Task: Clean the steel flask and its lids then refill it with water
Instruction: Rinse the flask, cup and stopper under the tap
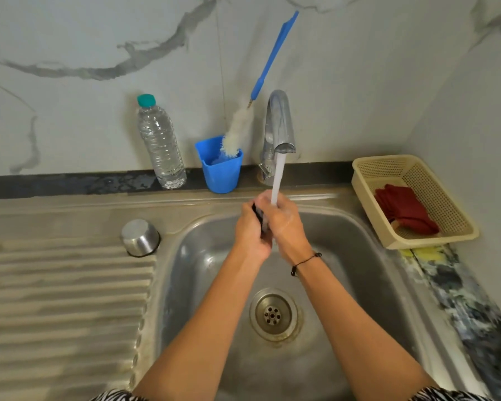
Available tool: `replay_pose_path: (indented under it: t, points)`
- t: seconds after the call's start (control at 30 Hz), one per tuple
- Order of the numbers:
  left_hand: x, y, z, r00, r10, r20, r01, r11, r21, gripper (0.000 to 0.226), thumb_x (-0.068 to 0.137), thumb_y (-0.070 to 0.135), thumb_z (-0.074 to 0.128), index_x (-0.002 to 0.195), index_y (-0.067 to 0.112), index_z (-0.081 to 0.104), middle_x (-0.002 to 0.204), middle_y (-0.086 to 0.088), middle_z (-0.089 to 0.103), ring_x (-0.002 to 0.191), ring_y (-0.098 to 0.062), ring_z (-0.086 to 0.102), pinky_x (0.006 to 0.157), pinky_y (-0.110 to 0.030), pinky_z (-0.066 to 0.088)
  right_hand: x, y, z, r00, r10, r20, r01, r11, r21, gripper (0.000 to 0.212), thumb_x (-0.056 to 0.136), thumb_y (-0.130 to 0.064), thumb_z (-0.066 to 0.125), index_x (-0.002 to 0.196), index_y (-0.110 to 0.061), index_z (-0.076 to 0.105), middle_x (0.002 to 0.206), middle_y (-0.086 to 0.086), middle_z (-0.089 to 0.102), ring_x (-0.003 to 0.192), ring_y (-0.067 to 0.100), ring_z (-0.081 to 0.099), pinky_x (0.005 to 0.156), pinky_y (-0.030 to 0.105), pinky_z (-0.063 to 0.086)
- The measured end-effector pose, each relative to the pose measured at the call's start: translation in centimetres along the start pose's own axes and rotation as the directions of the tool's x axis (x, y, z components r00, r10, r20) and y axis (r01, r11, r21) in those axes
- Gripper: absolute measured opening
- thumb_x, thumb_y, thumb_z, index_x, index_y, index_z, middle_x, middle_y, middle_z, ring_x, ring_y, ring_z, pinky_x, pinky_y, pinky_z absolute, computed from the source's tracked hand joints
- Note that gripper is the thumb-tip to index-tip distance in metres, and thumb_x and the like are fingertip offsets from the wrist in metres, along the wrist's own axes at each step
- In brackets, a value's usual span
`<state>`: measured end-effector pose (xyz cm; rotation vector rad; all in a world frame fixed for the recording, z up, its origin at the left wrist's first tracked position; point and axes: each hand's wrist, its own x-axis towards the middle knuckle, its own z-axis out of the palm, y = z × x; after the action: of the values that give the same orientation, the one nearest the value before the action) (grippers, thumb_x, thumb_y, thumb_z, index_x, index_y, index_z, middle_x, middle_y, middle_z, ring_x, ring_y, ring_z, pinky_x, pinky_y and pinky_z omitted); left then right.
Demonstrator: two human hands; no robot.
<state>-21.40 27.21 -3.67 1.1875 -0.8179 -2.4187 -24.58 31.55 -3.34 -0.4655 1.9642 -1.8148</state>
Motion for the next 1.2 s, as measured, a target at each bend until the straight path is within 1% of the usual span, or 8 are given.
replay_pose_path:
  t: [0.17, 0.27, 0.4, 0.53, 0.6, 0.8, 0.97, 1.2]
  points:
    - [-1.2, 0.0, -0.4, 0.999, 0.050, 0.019, -0.050, 0.999, -0.003, 0.030, 0.101, 0.027, 0.040, 0.088, 0.018, 0.066, 0.077, -0.003, 0.068, 0.072, -0.014, 0.064, 0.064, -0.026, 0.052, -0.5, -0.8, 0.7, 0.993, 0.006, -0.121, -0.001, 0.999, 0.039, 0.031, 0.096, -0.009, 0.039, 0.072, -0.015, 0.056, 0.071, 0.004, 0.061, 0.070, 0.018, 0.061, 0.062, 0.024, 0.050]
    - [-1.5, 1.0, -0.6, 0.999, 0.041, -0.021, -0.041, 0.999, -0.001, 0.027, 0.100, 0.027, 0.042, 0.088, 0.015, 0.063, 0.080, -0.005, 0.064, 0.069, -0.015, 0.060, 0.055, -0.024, 0.048, -1.5, -1.1, -0.1, 0.996, 0.063, 0.060, -0.071, 0.985, 0.156, 0.028, 0.097, -0.008, 0.038, 0.096, -0.006, 0.066, 0.083, 0.003, 0.065, 0.072, 0.007, 0.062, 0.057, 0.012, 0.047]
    - [-2.6, 1.3, -0.6, 1.000, -0.024, -0.006, 0.024, 1.000, -0.005, 0.020, 0.098, 0.023, 0.047, 0.087, 0.013, 0.060, 0.082, -0.009, 0.061, 0.074, -0.018, 0.056, 0.063, -0.027, 0.048, -2.1, -1.5, -1.6, 0.979, 0.045, 0.201, -0.089, 0.972, 0.216, 0.030, 0.094, -0.002, 0.037, 0.102, -0.006, 0.066, 0.089, 0.003, 0.067, 0.080, 0.009, 0.063, 0.067, 0.019, 0.048]
    - [-3.9, 1.2, -0.6, 0.998, -0.041, 0.052, 0.040, 0.999, 0.015, 0.023, 0.092, 0.028, 0.058, 0.107, 0.012, 0.065, 0.099, -0.011, 0.068, 0.089, -0.022, 0.063, 0.076, -0.033, 0.053, -1.3, -1.7, -1.3, 0.991, 0.086, 0.101, -0.092, 0.994, 0.055, 0.024, 0.095, -0.009, 0.045, 0.102, 0.010, 0.058, 0.085, 0.010, 0.059, 0.076, 0.021, 0.056, 0.068, 0.028, 0.046]
    - [-4.0, 1.3, -0.5, 0.998, -0.044, 0.040, 0.045, 0.999, -0.004, 0.026, 0.093, 0.030, 0.058, 0.111, 0.012, 0.064, 0.102, -0.011, 0.067, 0.091, -0.022, 0.064, 0.074, -0.033, 0.055, -1.2, -1.7, -0.7, 0.996, 0.072, 0.054, -0.075, 0.995, 0.061, 0.022, 0.095, -0.013, 0.048, 0.091, 0.002, 0.063, 0.083, 0.011, 0.063, 0.078, 0.022, 0.060, 0.067, 0.028, 0.051]
    - [-3.0, 2.0, -0.5, 0.992, 0.113, -0.060, -0.101, 0.979, 0.178, 0.037, 0.103, 0.043, 0.033, 0.104, 0.013, 0.054, 0.088, -0.008, 0.061, 0.080, -0.018, 0.058, 0.078, -0.033, 0.051, -2.2, -0.9, -1.0, 0.961, -0.276, 0.016, 0.264, 0.900, -0.348, 0.024, 0.097, -0.027, 0.046, 0.110, -0.012, 0.060, 0.096, 0.007, 0.062, 0.089, 0.016, 0.058, 0.077, 0.024, 0.048]
    - [-3.2, 2.2, 0.0, 0.926, 0.378, -0.012, -0.348, 0.864, 0.365, 0.028, 0.103, 0.036, 0.028, 0.099, 0.016, 0.047, 0.084, -0.001, 0.052, 0.083, -0.015, 0.052, 0.074, -0.028, 0.044, -1.7, -2.1, -0.1, 0.972, -0.234, 0.012, 0.215, 0.873, -0.437, 0.023, 0.098, -0.029, 0.040, 0.099, -0.007, 0.048, 0.068, -0.001, 0.052, 0.056, 0.011, 0.048, 0.051, 0.022, 0.038]
    - [-4.1, 1.8, 0.3, 0.786, 0.603, 0.137, -0.551, 0.583, 0.597, 0.019, 0.104, 0.028, 0.030, 0.100, 0.012, 0.039, 0.077, 0.005, 0.043, 0.070, -0.011, 0.044, 0.054, -0.012, 0.037, 0.8, -3.8, 0.3, 0.988, 0.055, -0.141, -0.097, 0.947, -0.307, 0.022, 0.092, -0.021, 0.043, 0.073, -0.011, 0.050, 0.071, 0.003, 0.054, 0.066, 0.018, 0.053, 0.065, 0.035, 0.046]
